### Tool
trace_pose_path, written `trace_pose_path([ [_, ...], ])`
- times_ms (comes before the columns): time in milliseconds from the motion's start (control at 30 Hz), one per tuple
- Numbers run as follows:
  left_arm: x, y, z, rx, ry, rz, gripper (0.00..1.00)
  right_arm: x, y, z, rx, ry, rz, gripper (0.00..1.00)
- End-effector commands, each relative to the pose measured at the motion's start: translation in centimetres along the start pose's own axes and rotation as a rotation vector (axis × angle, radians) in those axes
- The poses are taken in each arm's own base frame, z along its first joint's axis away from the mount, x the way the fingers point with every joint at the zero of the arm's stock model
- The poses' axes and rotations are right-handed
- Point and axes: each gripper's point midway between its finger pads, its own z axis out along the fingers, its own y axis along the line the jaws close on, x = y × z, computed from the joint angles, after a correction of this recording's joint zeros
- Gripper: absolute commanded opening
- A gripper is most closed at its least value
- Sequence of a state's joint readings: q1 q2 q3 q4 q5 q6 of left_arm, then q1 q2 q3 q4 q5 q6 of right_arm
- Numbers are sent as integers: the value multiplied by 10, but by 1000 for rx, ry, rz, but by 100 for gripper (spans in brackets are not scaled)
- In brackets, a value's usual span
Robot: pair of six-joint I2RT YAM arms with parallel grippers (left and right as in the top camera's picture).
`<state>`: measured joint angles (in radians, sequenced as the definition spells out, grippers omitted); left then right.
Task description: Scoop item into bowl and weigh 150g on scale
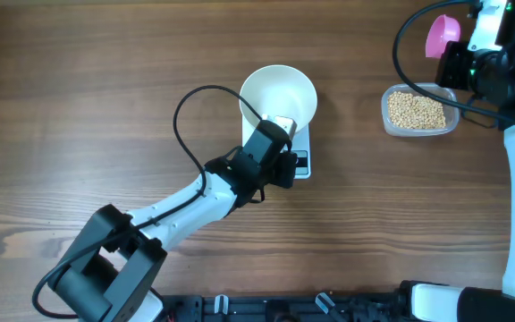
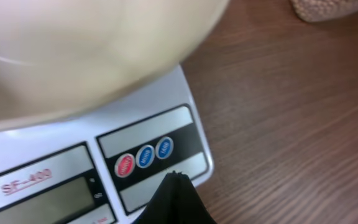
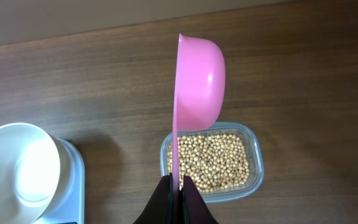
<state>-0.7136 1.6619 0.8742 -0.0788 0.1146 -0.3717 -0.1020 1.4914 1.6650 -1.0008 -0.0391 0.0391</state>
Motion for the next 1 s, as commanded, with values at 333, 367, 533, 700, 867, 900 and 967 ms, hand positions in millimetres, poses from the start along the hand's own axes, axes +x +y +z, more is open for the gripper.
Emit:
trace_pose_path([
  [333,-5,11,-34,15,-110,-75,4,-6,-4,1,22,-16,-35,4],
  [367,-6,20,-31,-24,-123,-114,4,-6,-4,1,21,-16,-34,4],
  [533,6,37,-13,-86,-87,-161,4,-6,-4,1,18,-15,-34,4],
  [700,11,38,-2,-78,-71,-161,4,-6,-4,1,17,-16,-34,4],
  [867,18,39,14,-61,-52,-161,4,-7,-3,1,15,-22,-35,4],
  [900,16,38,16,-58,-59,-160,4,-7,-3,1,15,-22,-34,4],
  [967,11,33,18,-30,-78,-157,4,-8,-3,1,15,-22,-35,4],
])
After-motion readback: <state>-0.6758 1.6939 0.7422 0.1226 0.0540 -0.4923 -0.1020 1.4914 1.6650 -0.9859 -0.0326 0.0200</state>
